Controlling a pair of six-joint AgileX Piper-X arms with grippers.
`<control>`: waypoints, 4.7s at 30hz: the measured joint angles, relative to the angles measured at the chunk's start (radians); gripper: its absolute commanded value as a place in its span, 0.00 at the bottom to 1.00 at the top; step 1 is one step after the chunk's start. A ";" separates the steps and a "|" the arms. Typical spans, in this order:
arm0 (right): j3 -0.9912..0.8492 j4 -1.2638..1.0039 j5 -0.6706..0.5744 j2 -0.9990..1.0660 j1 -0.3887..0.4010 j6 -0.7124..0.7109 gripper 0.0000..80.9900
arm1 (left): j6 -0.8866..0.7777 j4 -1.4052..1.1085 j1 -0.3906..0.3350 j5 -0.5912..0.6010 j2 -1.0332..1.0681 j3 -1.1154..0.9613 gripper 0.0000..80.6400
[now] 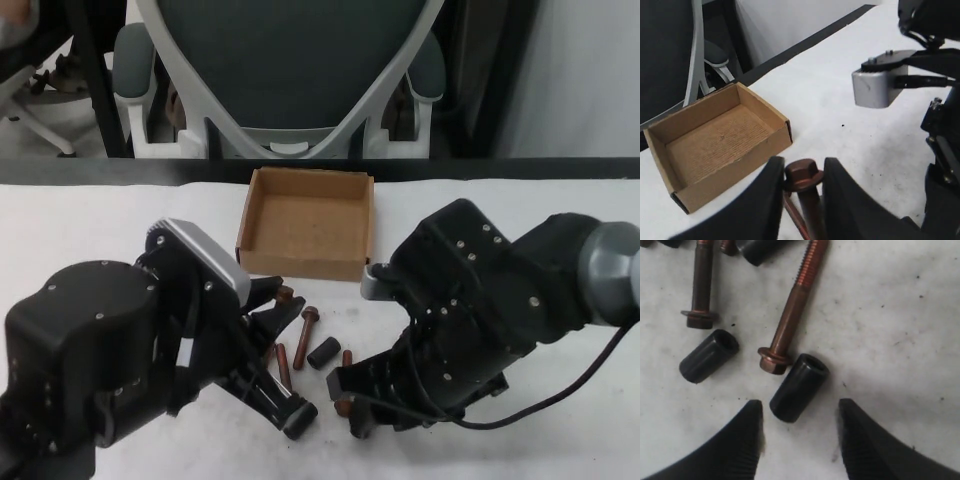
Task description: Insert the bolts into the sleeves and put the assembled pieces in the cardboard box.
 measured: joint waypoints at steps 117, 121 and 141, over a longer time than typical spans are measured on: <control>0.668 -1.315 0.406 -0.411 0.336 -0.772 0.00 | -0.276 -0.607 -0.036 0.307 -0.002 0.111 0.01; 0.646 -1.315 0.410 -0.411 0.304 -0.836 0.00 | -0.255 -0.604 -0.036 0.314 -0.002 0.111 0.01; 0.646 -1.315 0.328 -0.411 0.290 -0.777 0.00 | -0.276 -0.710 -0.036 0.330 -0.002 0.111 0.01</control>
